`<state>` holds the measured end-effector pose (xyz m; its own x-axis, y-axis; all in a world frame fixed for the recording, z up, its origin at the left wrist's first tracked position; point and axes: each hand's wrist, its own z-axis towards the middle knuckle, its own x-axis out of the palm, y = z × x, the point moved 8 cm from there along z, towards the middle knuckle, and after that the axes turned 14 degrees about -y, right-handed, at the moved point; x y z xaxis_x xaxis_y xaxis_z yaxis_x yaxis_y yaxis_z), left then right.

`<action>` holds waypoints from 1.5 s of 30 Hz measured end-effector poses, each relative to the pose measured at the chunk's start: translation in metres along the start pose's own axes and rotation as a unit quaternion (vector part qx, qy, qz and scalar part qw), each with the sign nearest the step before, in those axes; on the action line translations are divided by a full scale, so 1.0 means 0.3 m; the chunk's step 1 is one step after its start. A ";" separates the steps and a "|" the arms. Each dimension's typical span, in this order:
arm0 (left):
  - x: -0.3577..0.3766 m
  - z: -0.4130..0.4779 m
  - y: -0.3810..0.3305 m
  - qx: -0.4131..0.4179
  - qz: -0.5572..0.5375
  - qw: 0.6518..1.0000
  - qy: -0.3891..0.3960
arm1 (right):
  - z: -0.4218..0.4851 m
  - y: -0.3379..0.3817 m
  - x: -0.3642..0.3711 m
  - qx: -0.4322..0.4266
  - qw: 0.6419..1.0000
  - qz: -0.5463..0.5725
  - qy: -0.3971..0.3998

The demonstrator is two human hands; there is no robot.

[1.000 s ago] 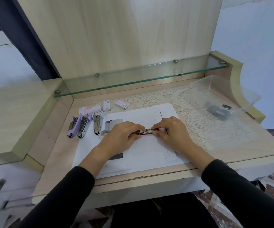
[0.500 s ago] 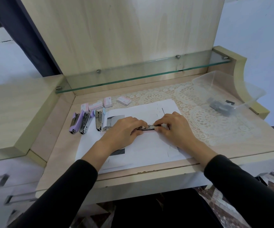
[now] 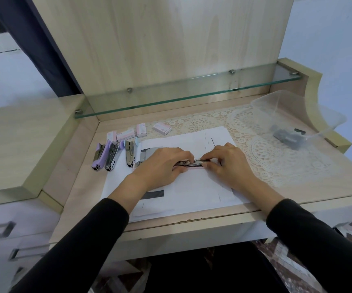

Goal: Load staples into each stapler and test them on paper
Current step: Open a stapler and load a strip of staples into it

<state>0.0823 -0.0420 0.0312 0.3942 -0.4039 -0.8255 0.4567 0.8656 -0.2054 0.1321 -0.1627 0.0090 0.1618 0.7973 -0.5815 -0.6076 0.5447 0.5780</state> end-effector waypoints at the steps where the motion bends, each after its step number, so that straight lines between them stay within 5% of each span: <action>1: 0.001 0.002 0.001 0.001 0.001 1.000 0.002 | 0.001 0.001 0.000 -0.001 1.000 0.000 0.001; 12: 0.006 -0.010 -0.008 0.048 0.023 0.999 -0.002 | -0.001 0.003 -0.003 -0.010 1.000 0.005 -0.014; 17: -0.010 -0.017 0.015 -0.001 -0.010 1.000 -0.009 | -0.001 -0.007 0.001 0.005 1.000 0.003 -0.003; 31: -0.086 -0.060 0.048 -0.133 -0.087 0.953 -0.256 | -0.005 -0.004 -0.006 -0.007 1.000 -0.002 0.002; 39: -0.025 -0.086 0.042 -0.123 0.014 0.983 -0.133 | -0.008 0.025 -0.024 -0.041 0.999 0.009 -0.018; 45: -0.041 -0.097 0.027 -0.082 0.067 0.977 -0.185 | -0.018 0.032 -0.041 -0.041 0.998 0.018 -0.034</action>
<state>0.0580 -0.0214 0.0245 0.7171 -0.3363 -0.6104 0.2586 0.9417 -0.2151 0.1200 -0.1688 0.0188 0.1889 0.8331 -0.5199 -0.6746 0.4948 0.5478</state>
